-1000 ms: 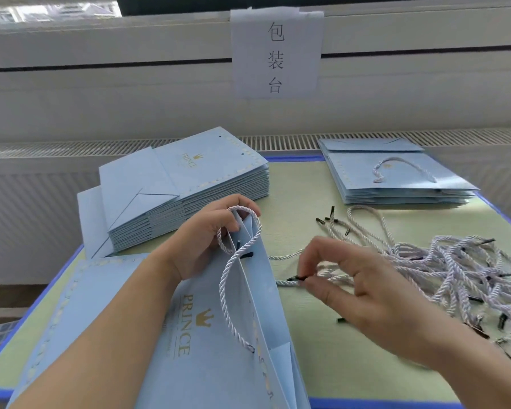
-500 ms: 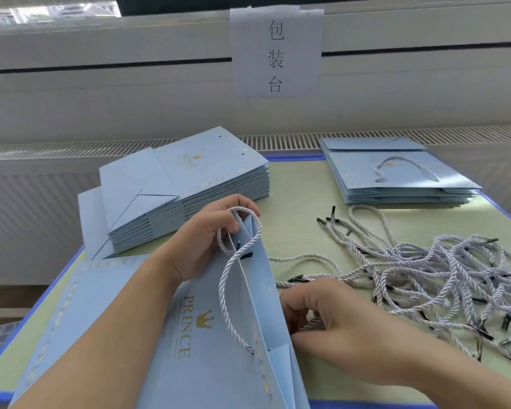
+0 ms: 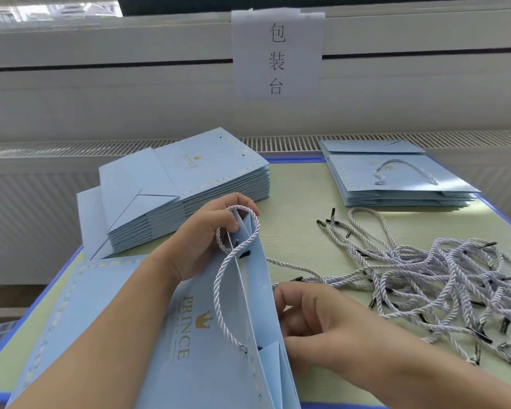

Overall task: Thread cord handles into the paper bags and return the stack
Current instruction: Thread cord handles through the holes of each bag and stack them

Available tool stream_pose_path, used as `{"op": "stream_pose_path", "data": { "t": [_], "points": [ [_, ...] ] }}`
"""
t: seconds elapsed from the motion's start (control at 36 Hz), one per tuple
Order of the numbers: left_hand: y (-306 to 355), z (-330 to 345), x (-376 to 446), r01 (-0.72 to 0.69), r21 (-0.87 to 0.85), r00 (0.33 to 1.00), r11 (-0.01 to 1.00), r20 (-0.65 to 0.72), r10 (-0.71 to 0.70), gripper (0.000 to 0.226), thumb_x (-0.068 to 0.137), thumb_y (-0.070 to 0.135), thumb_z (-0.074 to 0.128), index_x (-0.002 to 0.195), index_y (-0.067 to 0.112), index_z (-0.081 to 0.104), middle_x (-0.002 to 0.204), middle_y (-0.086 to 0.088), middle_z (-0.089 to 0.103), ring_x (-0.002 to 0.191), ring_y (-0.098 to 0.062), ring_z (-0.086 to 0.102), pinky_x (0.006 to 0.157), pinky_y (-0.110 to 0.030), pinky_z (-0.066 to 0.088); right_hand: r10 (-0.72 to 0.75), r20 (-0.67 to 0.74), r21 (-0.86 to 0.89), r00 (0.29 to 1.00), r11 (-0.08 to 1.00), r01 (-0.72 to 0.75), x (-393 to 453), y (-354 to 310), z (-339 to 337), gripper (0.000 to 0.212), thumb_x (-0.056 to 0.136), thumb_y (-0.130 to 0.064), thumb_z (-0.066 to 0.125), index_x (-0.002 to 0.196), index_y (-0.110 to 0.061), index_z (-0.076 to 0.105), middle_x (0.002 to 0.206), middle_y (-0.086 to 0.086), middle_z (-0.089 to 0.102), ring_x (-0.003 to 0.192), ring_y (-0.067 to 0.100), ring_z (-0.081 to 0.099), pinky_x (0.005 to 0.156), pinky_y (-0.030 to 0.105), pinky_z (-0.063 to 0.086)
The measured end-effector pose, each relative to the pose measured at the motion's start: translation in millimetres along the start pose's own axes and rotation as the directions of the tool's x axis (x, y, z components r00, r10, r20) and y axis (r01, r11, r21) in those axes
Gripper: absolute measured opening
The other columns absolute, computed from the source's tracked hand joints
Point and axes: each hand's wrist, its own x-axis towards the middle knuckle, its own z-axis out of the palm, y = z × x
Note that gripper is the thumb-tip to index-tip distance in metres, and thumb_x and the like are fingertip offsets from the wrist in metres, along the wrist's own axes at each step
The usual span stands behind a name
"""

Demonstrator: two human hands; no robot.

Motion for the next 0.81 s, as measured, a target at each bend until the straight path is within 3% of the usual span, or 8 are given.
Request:
{"op": "stream_pose_path", "data": {
  "t": [0.14, 0.22, 0.31, 0.42, 0.53, 0.58, 0.69, 0.81],
  "points": [
    [-1, 0, 1, -0.004, 0.025, 1.0, 1.0, -0.007, 0.004, 0.034, 0.057, 0.005, 0.041, 0.088, 0.005, 0.054, 0.068, 0.0, 0.06, 0.056, -0.009, 0.053, 0.049, -0.018, 0.044, 0.025, -0.065, 0.206, 0.998, 0.978, -0.011, -7, -4, 6, 0.013, 0.075, 0.0, 0.06, 0.08, -0.01, 0.054, 0.064, 0.006, 0.062, 0.053, 0.013, 0.056, 0.054, 0.019, 0.045],
    [-2, -1, 1, -0.003, 0.032, 1.0, 0.999, -0.01, 0.003, 0.034, 0.056, 0.005, 0.041, 0.087, 0.006, 0.055, 0.069, 0.0, 0.059, 0.056, -0.01, 0.053, 0.05, -0.018, 0.044, -0.032, -0.206, 0.084, 0.978, 0.995, 0.05, -6, -5, 14, 0.017, 0.07, -0.002, 0.058, 0.079, -0.011, 0.048, 0.059, 0.001, 0.061, 0.052, 0.012, 0.055, 0.056, 0.024, 0.046],
    [-1, -1, 1, -0.003, 0.021, 1.0, 1.0, -0.009, 0.003, 0.034, 0.057, 0.005, 0.041, 0.088, 0.006, 0.055, 0.068, -0.001, 0.059, 0.055, -0.01, 0.053, 0.049, -0.018, 0.044, -0.183, -0.297, -0.187, 0.937, 0.974, 0.131, -9, -2, 22, 0.018, 0.071, -0.007, 0.055, 0.077, -0.021, 0.045, 0.056, -0.006, 0.059, 0.05, 0.004, 0.051, 0.057, 0.021, 0.042],
    [0, 0, 1, -0.01, 0.009, 1.0, 1.0, -0.018, 0.011, 0.033, 0.057, 0.005, 0.041, 0.087, 0.006, 0.055, 0.067, -0.001, 0.059, 0.055, -0.01, 0.053, 0.049, -0.017, 0.044, -0.247, -0.246, -0.194, 0.937, 0.96, 0.202, -14, -6, 27, 0.026, 0.08, -0.01, 0.047, 0.085, -0.032, 0.058, 0.066, 0.008, 0.06, 0.054, 0.005, 0.052, 0.058, 0.022, 0.043],
    [-3, 0, 2, 0.007, 0.057, 1.0, 0.998, -0.027, -0.005, 0.032, 0.057, 0.006, 0.042, 0.086, 0.007, 0.056, 0.068, -0.001, 0.059, 0.057, -0.011, 0.053, 0.05, -0.02, 0.044, -0.094, -0.167, -0.106, 0.982, 0.991, 0.076, -13, -14, 18, 0.026, 0.081, -0.031, 0.049, 0.083, -0.019, 0.072, 0.067, -0.005, 0.064, 0.051, 0.004, 0.05, 0.054, 0.015, 0.042],
    [-5, 1, 3, 0.017, 0.075, 0.999, 0.997, -0.029, -0.015, 0.032, 0.057, 0.006, 0.042, 0.085, 0.008, 0.056, 0.068, -0.002, 0.06, 0.058, -0.012, 0.053, 0.05, -0.02, 0.044, -0.039, -0.127, -0.19, 0.991, 0.982, 0.014, -11, -17, 14, 0.03, 0.083, -0.037, 0.052, 0.084, -0.015, 0.072, 0.072, -0.004, 0.064, 0.054, 0.006, 0.049, 0.055, 0.018, 0.042],
    [-6, 5, 4, 0.031, 0.121, 0.999, 0.992, -0.042, -0.026, 0.031, 0.056, 0.006, 0.043, 0.083, 0.008, 0.057, 0.068, -0.005, 0.059, 0.056, -0.013, 0.053, 0.048, -0.02, 0.042, -0.053, -0.068, -0.531, 0.996, 0.848, 0.009, -10, -20, 10, 0.017, 0.089, -0.013, 0.052, 0.088, -0.018, 0.068, 0.06, -0.011, 0.05, 0.054, 0.002, 0.04, 0.054, 0.014, 0.032],
    [-7, 5, 4, 0.055, 0.128, 0.998, 0.99, -0.048, -0.049, 0.031, 0.055, 0.006, 0.045, 0.084, 0.009, 0.057, 0.076, -0.013, 0.057, 0.059, -0.018, 0.051, 0.053, -0.024, 0.04, -0.028, -0.081, -0.643, 0.996, 0.765, -0.031, -9, -20, 12, 0.015, 0.088, -0.016, 0.055, 0.082, -0.024, 0.066, 0.054, -0.012, 0.048, 0.055, 0.003, 0.043, 0.054, 0.013, 0.031]
  ]
}}
